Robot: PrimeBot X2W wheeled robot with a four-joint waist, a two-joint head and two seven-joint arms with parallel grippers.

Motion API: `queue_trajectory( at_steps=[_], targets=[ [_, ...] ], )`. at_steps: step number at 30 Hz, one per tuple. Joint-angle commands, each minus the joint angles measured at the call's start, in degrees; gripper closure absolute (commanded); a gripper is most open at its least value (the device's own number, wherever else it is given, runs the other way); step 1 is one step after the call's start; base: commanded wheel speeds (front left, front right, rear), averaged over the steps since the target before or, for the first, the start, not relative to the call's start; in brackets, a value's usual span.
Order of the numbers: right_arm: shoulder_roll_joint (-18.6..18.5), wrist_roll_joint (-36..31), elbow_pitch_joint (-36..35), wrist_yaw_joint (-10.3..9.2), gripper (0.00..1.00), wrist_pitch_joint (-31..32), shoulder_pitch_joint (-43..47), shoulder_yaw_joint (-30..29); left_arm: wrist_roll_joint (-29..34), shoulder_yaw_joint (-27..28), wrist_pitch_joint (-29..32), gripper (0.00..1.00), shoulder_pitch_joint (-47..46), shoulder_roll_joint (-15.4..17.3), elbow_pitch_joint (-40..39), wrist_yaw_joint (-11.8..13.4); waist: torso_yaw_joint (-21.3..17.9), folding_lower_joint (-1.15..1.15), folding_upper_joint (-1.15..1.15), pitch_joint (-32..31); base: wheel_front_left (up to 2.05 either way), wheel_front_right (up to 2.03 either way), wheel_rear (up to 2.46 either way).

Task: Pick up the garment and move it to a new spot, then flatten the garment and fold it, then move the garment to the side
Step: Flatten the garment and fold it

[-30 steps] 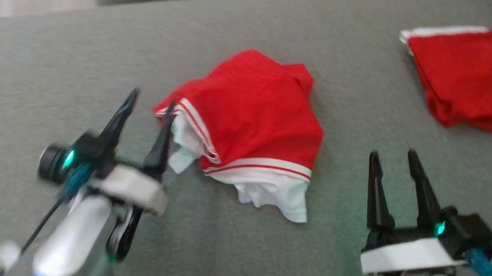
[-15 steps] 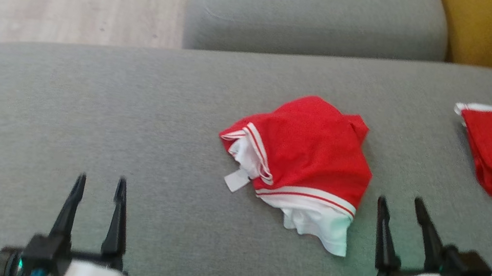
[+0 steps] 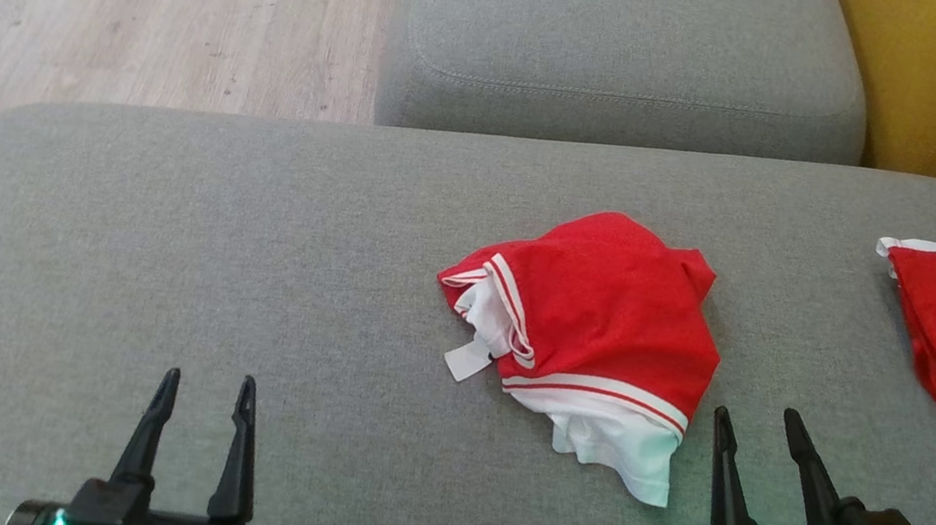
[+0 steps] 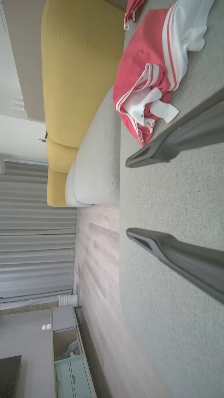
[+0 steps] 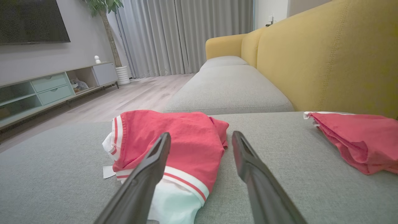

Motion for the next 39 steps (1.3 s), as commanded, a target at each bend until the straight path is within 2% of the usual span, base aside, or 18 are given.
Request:
queue_trajectory(
  at_steps=[1,15,23,29,37,39],
  targets=[
    [-0.1,-0.7,-2.2,-0.04,0.00,-0.2,-1.3,1.2,0.5,1.5,-0.5,0.00,-1.4,-0.2,-2.0,0.6,0.0,0.00,0.00,0.0,0.00,0.00,0.00],
    [-0.1,-1.3,-3.1,-0.04,0.00,-0.2,-0.8,1.2,0.8,0.9,-0.5,0.00,-1.4,-0.2,-1.2,0.7,0.9,0.00,0.00,0.1,0.00,0.00,0.00],
    [-0.1,-0.6,-2.8,-0.04,0.00,-0.2,-1.6,1.8,-0.1,-1.6,-0.5,0.00,-3.5,-0.2,2.0,-1.2,0.3,0.00,0.00,1.0,0.00,0.00,0.00],
    [-0.1,-0.9,-2.9,-0.04,0.00,-0.2,-2.8,3.0,-2.2,-7.7,-0.5,0.00,-8.7,-0.2,6.0,-4.2,-3.2,0.00,0.00,3.6,0.00,0.00,0.00],
    [-0.1,-1.8,-4.1,-0.04,0.00,-0.2,-5.1,5.0,-14.0,-19.9,-0.5,0.00,-18.1,-0.2,15.8,-8.5,-10.6,0.00,0.00,7.8,0.00,0.00,0.00],
    [-0.1,-2.0,-4.3,-0.04,0.00,-0.2,-5.9,5.4,-16.8,-22.0,-0.5,0.00,-20.9,-0.2,17.6,-8.7,-12.4,0.00,0.00,8.8,0.00,0.00,0.00]
  ],
)
